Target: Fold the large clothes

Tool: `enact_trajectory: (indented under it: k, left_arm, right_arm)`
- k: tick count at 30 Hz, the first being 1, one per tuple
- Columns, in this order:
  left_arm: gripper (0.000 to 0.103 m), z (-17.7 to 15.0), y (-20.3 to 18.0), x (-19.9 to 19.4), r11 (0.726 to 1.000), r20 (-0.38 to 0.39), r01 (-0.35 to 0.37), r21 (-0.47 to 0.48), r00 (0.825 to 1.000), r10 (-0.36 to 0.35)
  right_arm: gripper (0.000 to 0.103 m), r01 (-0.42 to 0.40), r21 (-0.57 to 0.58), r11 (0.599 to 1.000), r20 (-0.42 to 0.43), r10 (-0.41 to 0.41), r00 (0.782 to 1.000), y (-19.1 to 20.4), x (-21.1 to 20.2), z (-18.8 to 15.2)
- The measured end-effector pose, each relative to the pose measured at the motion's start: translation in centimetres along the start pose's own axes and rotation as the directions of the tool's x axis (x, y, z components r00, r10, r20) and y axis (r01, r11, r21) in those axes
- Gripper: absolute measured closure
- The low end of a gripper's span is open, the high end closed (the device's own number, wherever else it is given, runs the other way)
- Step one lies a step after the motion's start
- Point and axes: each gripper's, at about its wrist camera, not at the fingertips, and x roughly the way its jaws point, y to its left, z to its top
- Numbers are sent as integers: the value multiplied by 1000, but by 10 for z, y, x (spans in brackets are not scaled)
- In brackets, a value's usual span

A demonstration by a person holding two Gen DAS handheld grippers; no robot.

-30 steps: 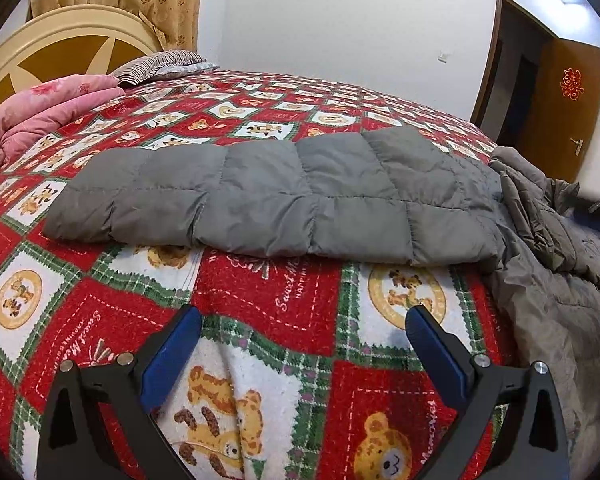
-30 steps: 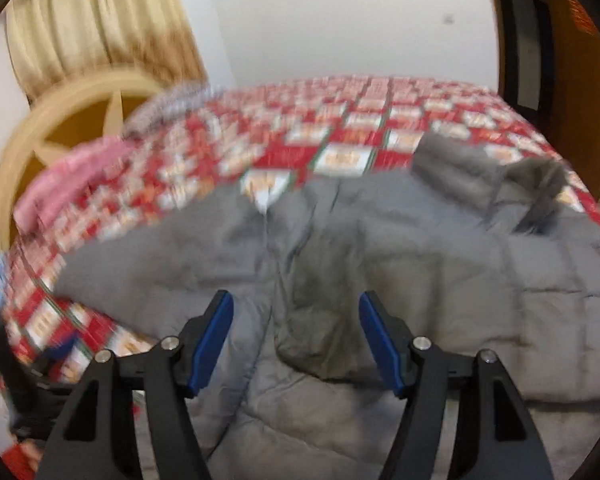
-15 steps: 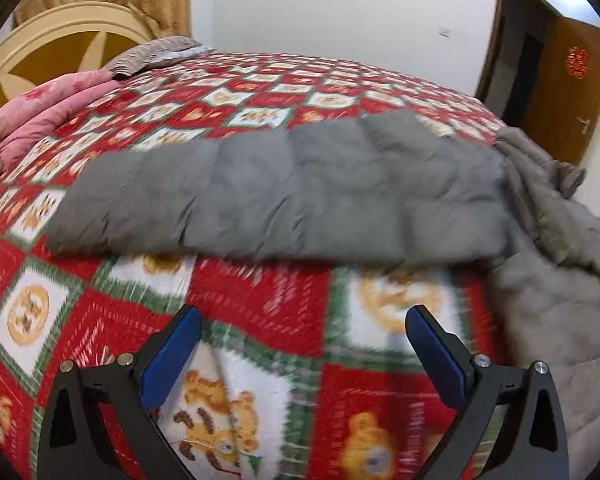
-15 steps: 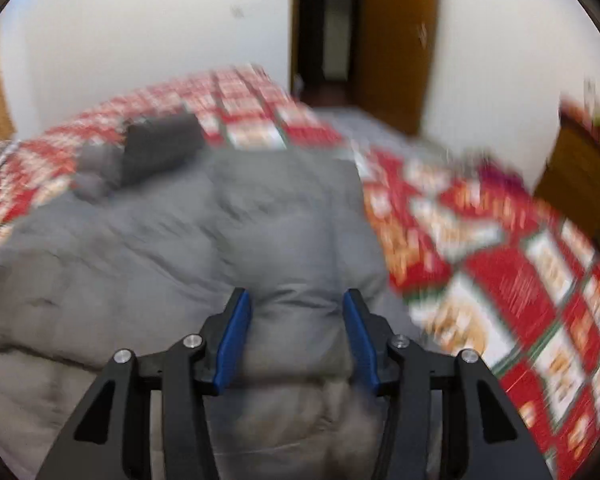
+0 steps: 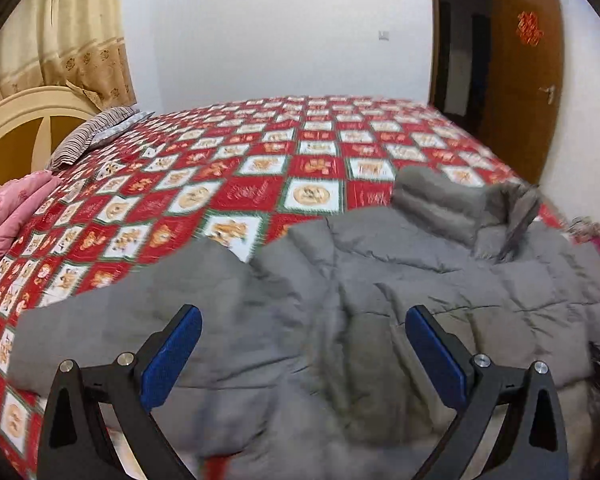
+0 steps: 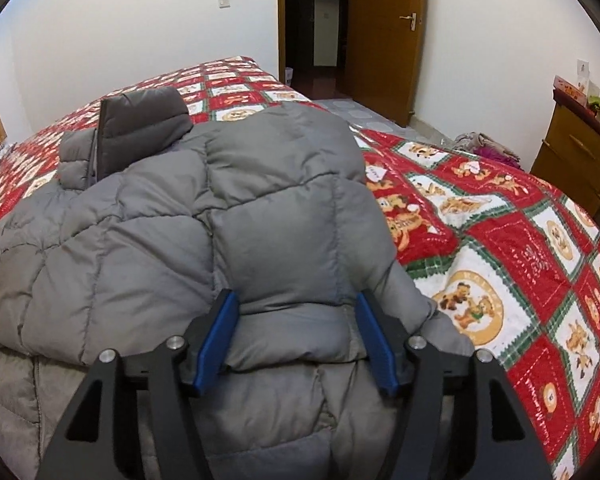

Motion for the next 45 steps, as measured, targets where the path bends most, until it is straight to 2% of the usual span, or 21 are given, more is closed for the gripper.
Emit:
enact_trajectory:
  k: [3, 4, 5, 10, 13, 15, 17, 19, 20, 22, 25, 26, 27, 29, 30, 32, 34, 37, 40, 42, 45]
  left_arm:
    - [1, -21, -12, 36, 991, -69, -135, 7, 988, 135]
    - [1, -28, -14, 46, 988, -90, -155, 20, 984, 156]
    - [1, -34, -13, 58, 990, -133, -138, 20, 981, 140]
    - [1, -33, -5, 60, 992, -138, -124, -13, 983, 121]
    - [1, -30, 4, 51, 996, -139, -74, -45, 988, 67]
    - [1, -25, 24, 19, 991, -55, -34, -132, 998, 27]
    - [1, -22, 53, -14, 979, 29, -7, -206, 999, 13]
    - [1, -23, 90, -36, 966, 53, -17, -258, 998, 32]
    - [1, -26, 116, -47, 953, 56, -52, -299, 996, 72]
    - [1, -38, 167, -65, 904, 43, -134, -406, 985, 166]
    - [1, -73, 244, -82, 762, -23, -224, -608, 964, 266]
    - [1, -87, 267, -80, 697, -70, -239, -676, 962, 262]
    - [1, -101, 286, -74, 638, -108, -227, -736, 969, 220]
    - [1, -122, 310, -56, 545, -143, -182, -818, 983, 114]
    - [1, -130, 318, -46, 506, -158, -175, -844, 984, 77]
    - [1, -134, 321, -37, 470, -164, -184, -863, 983, 84]
    - [1, -127, 317, -33, 472, -155, -201, -858, 979, 135]
    - [2, -118, 310, -19, 501, -155, -222, -837, 973, 172]
    - [32, -115, 310, -12, 514, -180, -276, -812, 957, 229]
    - [71, -117, 312, -11, 529, -150, -246, -812, 964, 217]
    - [92, -123, 321, -11, 538, -114, -193, -821, 978, 177]
  right_arm:
    - [36, -12, 8, 1000, 1, 12, 1000, -8, 1, -1]
    - [35, -15, 6, 1000, 1, 15, 1000, -7, 1, -1]
    - [34, -26, 1, 1000, 2, 26, 1000, -6, 1, -1]
    - [32, -5, -22, 1000, 1, 5, 1000, 0, 4, 0]
    - [32, 0, -25, 1000, 2, 0, 1000, 0, 4, 0]
    - [32, 2, -26, 1000, 4, -2, 1000, 0, 4, 0]
    - [32, 7, -30, 1000, 5, -7, 1000, 0, 4, 0]
    - [30, 9, -33, 999, 6, -8, 1000, 1, 4, 0]
    - [30, 9, -34, 999, 7, -9, 1000, 2, 4, 0]
    - [29, 14, -36, 999, 8, -13, 1000, 2, 3, 0]
    - [29, 20, -41, 999, 10, -20, 1000, 3, 3, -1]
    - [29, 22, -42, 999, 10, -21, 1000, 3, 3, -1]
    - [29, 23, -42, 999, 11, -23, 1000, 3, 3, -1]
    - [29, 25, -43, 999, 11, -24, 1000, 3, 3, 0]
    - [29, 24, -43, 999, 11, -23, 1000, 3, 3, 0]
    - [29, 21, -41, 999, 11, -21, 1000, 3, 3, 0]
    - [28, 22, -40, 999, 11, -22, 1000, 4, 3, -1]
    - [28, 26, -43, 999, 11, -26, 1000, 4, 3, -1]
    - [28, 28, -43, 999, 11, -27, 1000, 4, 3, 0]
    - [28, 28, -43, 999, 11, -27, 1000, 4, 3, 0]
    - [28, 30, -46, 998, 12, -30, 999, 3, 4, 0]
